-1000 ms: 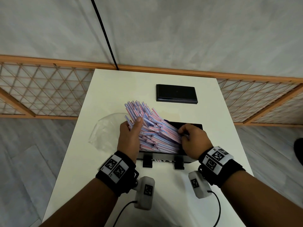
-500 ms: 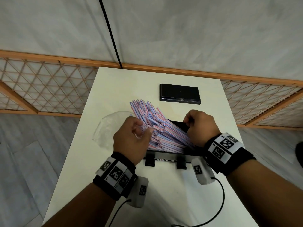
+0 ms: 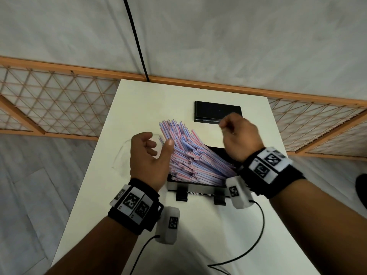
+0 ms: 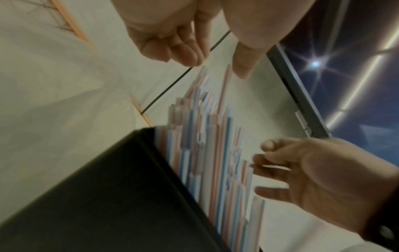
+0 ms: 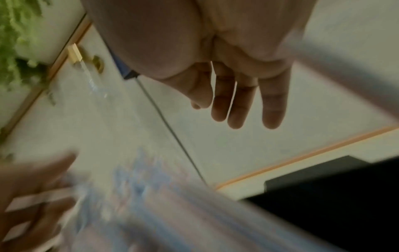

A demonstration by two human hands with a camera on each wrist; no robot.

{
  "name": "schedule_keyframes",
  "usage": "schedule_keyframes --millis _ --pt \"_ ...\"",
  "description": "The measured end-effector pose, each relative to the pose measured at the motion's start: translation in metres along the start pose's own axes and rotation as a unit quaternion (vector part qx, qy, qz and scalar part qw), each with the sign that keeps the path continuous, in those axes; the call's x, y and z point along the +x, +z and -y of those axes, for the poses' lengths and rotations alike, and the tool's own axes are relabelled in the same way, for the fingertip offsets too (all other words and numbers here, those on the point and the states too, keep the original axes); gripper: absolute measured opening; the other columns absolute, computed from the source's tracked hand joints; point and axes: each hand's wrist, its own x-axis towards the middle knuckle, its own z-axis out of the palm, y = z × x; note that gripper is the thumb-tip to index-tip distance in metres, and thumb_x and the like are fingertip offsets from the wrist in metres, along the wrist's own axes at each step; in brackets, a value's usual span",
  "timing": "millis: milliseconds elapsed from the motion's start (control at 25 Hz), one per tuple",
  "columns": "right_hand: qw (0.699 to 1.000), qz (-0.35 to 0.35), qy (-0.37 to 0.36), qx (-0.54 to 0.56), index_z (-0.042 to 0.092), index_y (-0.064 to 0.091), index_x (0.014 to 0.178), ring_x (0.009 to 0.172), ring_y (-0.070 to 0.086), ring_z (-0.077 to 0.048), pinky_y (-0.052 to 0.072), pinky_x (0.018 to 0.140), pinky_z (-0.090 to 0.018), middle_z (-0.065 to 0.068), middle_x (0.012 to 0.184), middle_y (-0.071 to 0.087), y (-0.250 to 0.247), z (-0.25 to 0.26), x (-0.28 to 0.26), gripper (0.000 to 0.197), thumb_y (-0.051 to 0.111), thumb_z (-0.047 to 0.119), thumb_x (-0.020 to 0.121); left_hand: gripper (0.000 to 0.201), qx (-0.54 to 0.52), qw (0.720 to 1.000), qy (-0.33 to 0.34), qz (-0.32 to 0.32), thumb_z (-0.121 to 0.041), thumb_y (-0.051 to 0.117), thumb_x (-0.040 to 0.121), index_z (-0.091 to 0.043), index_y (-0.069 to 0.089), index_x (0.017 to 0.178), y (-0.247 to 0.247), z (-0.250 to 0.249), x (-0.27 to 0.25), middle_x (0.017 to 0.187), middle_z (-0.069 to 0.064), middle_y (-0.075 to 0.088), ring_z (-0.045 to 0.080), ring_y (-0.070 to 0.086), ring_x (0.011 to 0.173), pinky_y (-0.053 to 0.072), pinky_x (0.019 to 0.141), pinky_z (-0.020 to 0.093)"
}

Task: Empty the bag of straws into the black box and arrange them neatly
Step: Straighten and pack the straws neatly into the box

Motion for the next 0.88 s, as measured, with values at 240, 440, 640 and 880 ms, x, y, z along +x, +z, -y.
schedule_keyframes --millis 240,440,640,880 --pt "0.979 0.103 0.062 -0.163 0.024 0.064 0.096 0.091 0.057 -0.018 0.037 0.076 -0.029 0.003 0.098 0.062 -0.059 -0.036 -0.023 0.033 0.064 0.055 0.084 0.07 -0.062 0.994 -0.084 0.03 -0.068 0.068 0.061 -0.025 0.048 0.112 0.009 0.016 -0.004 0.092 -0.004 0.055 0.008 0.053 0.069 0.043 0.067 0.022" --pt "0.936 0.199 0.104 -0.271 0.025 0.058 0.112 0.096 0.059 -0.023 0.044 0.076 -0.03 0.001 0.093 0.056 -0.045 -0.078 -0.041 0.047 0.074 0.051 0.076 0.058 -0.012 0.996 -0.079 0.038 -0.055 0.076 0.07 -0.024 0.047 0.109 0.019 0.017 -0.001 0.081 -0.007 0.049 0.011 0.049 0.064 0.043 0.067 0.032" --pt "0.973 0.077 0.008 -0.217 0.017 0.069 0.08 0.068 0.059 -0.022 0.032 0.054 -0.018 0.003 0.07 0.065 -0.043 -0.08 -0.041 0.003 0.068 0.015 0.081 0.041 0.026 0.999 -0.015 0.021 -0.033 0.08 0.082 -0.023 0.046 0.102 0.015 0.02 0.005 0.075 -0.005 0.045 0.008 0.045 0.056 0.044 0.068 0.033" --pt "0.986 -0.041 -0.141 -0.08 0.018 0.066 0.069 0.052 0.055 -0.011 0.037 0.057 -0.005 0.009 0.057 0.061 -0.055 -0.016 -0.032 0.009 0.069 0.011 0.073 0.05 0.042 0.999 0.002 0.013 -0.035 0.084 0.076 -0.02 0.044 0.101 0.013 0.011 0.011 0.08 -0.002 0.045 0.017 0.045 0.06 0.042 0.064 0.029"
